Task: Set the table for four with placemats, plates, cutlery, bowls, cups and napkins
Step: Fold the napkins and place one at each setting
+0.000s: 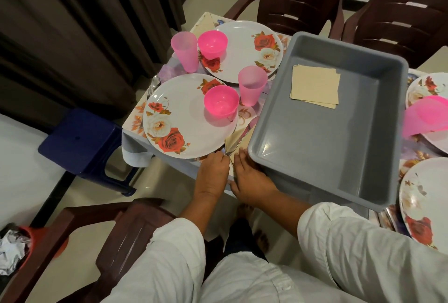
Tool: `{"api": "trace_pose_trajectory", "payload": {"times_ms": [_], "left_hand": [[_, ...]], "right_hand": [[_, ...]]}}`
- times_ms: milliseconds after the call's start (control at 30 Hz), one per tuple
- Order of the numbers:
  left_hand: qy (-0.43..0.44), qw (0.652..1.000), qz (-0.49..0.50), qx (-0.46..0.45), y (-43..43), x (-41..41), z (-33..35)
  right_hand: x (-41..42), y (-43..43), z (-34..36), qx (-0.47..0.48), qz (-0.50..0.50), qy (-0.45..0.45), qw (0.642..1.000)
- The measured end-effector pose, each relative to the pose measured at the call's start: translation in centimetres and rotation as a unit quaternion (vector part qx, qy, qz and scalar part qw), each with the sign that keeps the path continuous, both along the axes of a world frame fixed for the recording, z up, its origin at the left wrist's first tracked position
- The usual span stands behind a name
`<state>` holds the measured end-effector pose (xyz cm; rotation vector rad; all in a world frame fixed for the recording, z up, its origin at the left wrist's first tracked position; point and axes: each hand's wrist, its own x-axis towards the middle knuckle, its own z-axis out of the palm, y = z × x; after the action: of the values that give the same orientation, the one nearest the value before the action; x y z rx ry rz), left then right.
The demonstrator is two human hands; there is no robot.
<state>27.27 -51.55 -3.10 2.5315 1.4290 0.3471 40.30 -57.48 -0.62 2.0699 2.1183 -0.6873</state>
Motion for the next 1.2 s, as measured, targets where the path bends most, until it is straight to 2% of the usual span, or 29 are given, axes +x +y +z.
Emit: {"api": "trace_pose_trajectory", "payload": {"times_ms": [67,200,300,400,533,700,867,1000,1200], "left_hand": [[0.004,1.000,0.004,-0.012,0.0,-0.2,0.3],[-0.040,0.997,0.045,-0.051,-0.2,-0.6,2.0],[-0.037,0.998,0.045,-0.035,-0.5,-0.7,3.6],[-0.084,0.994,0.062,-0.020,-0.6,-0.5,5.4],[-0.162,0.986,0.030,0.008,-1.2,1.8,8.4],[-0.191,0.980,-0.038,0.027,-1.3,7.4,11.0],[-0.148,0.981,-0.096,-0.085,-0.7,13.2,10.6],[-0.097,0.976,-0.118,-0.155,0.9,17.0,9.2],[-0.089,0.961,-0.037,-0.259,6.0,22.2,7.2]], "right_hand": [[0.2,-0.1,0.1,0.012,0.003,-0.003,1.000],[-0.3,-0.7,1.4,0.050,-0.011,0.011,0.999],[-0.8,-1.5,3.4,0.094,0.003,0.037,0.995],[-1.0,-2.3,6.0,0.124,-0.014,0.092,0.988],[1.0,-2.5,9.6,0.198,-0.069,0.117,0.971],[7.1,-2.5,10.1,0.224,-0.226,0.095,0.943],[12.7,-3.4,7.7,0.175,-0.306,0.022,0.936],[16.4,-3.1,6.4,0.116,-0.339,0.010,0.933],[21.6,-0.3,6.2,0.035,-0.383,0.060,0.921]]}}
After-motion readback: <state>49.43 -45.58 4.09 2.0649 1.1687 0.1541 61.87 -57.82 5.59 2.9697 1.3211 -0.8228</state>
